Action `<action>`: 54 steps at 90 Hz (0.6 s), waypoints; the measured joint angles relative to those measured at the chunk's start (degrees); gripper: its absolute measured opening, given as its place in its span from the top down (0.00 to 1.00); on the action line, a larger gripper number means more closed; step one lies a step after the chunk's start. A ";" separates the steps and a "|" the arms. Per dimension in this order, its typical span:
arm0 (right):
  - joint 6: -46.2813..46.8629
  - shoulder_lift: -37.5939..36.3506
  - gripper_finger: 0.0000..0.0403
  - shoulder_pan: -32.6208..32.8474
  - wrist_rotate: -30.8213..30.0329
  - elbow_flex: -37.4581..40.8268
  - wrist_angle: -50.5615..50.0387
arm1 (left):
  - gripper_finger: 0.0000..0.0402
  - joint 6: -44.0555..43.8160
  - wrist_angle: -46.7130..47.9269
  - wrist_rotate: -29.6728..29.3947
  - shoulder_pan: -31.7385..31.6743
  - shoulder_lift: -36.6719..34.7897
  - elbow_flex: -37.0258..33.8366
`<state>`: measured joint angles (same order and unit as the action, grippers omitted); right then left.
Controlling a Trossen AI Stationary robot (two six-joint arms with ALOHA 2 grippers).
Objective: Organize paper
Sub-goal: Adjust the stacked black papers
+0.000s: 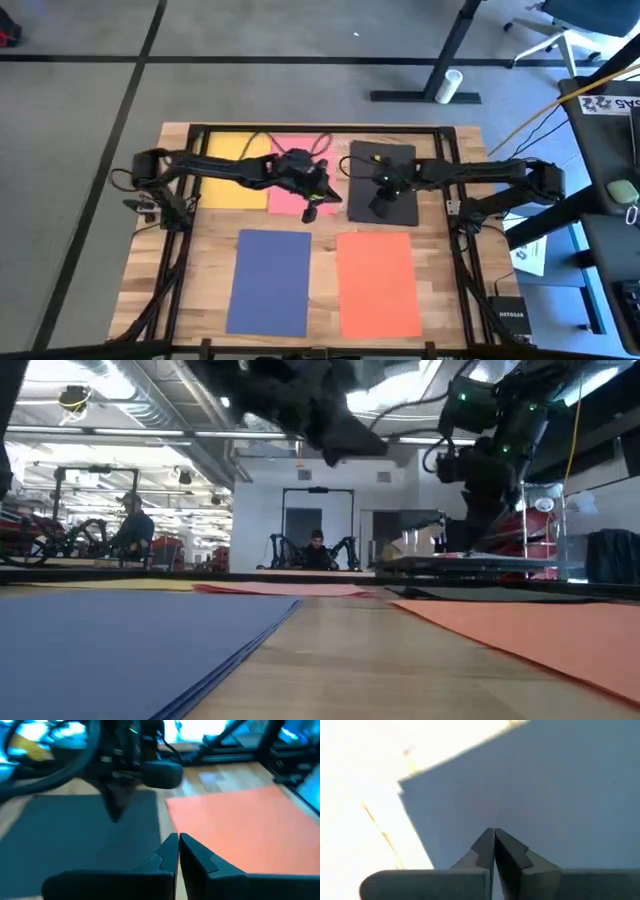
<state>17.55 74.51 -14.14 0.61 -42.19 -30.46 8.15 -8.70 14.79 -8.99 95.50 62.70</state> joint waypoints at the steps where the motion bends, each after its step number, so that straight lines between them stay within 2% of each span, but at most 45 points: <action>1: 0.01 0.02 1.00 0.15 0.26 -0.01 0.43 | 1.00 -0.28 -0.76 -0.35 0.07 -0.58 -0.78; 17: 0.08 1.28 1.00 2.25 1.90 -0.13 7.97 | 1.00 -4.75 -12.00 -6.28 0.63 -9.19 -12.79; 30: -0.01 5.40 1.00 2.59 4.10 -0.80 11.03 | 1.00 -8.15 -16.74 -9.81 0.74 -14.63 -20.86; 54: -6.40 18.56 1.00 2.55 4.60 -8.74 10.97 | 1.00 -11.39 -18.29 -13.88 1.18 -18.50 -28.27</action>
<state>11.15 93.07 -11.59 5.20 -50.92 -19.49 -3.24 -26.99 0.91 -7.81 77.00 34.43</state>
